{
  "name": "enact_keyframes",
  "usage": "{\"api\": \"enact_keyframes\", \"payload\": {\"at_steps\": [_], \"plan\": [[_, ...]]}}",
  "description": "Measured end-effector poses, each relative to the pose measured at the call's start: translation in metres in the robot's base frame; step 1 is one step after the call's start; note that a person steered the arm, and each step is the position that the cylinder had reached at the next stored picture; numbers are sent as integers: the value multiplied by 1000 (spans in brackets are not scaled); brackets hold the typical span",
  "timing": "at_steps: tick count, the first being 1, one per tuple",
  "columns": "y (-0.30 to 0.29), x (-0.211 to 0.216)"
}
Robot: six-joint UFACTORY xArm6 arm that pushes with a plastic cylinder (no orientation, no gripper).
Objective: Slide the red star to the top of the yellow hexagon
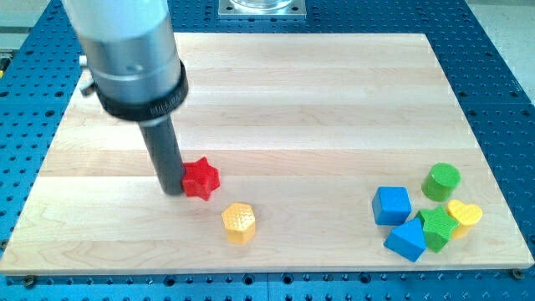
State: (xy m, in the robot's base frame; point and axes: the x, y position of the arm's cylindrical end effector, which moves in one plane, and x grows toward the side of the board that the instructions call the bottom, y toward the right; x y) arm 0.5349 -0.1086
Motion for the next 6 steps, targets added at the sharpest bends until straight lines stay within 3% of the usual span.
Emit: {"api": "enact_keyframes", "payload": {"at_steps": [1, 3, 4, 5, 6], "plan": [[46, 4], [21, -63], [55, -84], [26, -52], [28, -58]]}}
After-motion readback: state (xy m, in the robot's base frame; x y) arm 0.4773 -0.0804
